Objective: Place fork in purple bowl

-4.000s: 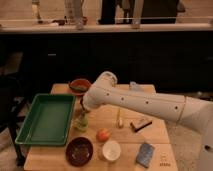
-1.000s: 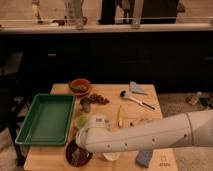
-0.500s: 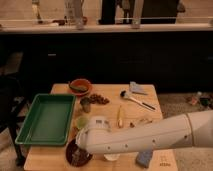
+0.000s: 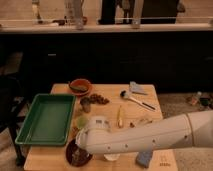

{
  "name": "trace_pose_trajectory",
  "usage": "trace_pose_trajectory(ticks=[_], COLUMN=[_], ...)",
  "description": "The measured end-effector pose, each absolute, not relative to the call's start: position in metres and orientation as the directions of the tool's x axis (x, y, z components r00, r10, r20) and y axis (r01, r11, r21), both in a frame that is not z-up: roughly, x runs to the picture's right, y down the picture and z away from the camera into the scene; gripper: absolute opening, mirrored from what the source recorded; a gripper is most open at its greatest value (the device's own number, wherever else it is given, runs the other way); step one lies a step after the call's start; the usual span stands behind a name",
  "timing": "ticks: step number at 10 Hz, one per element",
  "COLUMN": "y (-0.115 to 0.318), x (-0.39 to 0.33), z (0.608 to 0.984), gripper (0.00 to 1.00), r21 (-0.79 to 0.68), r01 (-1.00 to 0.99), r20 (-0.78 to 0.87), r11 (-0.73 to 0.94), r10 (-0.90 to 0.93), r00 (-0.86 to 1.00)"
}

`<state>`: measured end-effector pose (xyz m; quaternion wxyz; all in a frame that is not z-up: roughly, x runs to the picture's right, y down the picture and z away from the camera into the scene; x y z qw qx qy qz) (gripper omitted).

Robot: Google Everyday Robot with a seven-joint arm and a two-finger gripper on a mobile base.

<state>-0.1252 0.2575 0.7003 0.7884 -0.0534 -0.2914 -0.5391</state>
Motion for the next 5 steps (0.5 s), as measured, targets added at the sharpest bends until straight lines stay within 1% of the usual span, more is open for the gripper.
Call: trace_pose_trajectory(ticks=[2, 3, 4, 5], y=[0.2575, 0.2575, 0.2575, 0.2575], x=[-0.1250, -0.1250, -0.1250, -0.1249], z=[0.7004, 0.7004, 0.7004, 0.7004], gripper=[0.03, 0.00, 0.03, 0.09], r21=[0.229, 0.230, 0.229, 0.229], r01=[0.881, 0.881, 0.881, 0.881], r20=[0.517, 0.517, 0.517, 0.517], r11=[0.414, 0.414, 0.414, 0.414], r10=[-0.819, -0.819, -0.819, -0.819], r00=[0.250, 0.250, 0.250, 0.250])
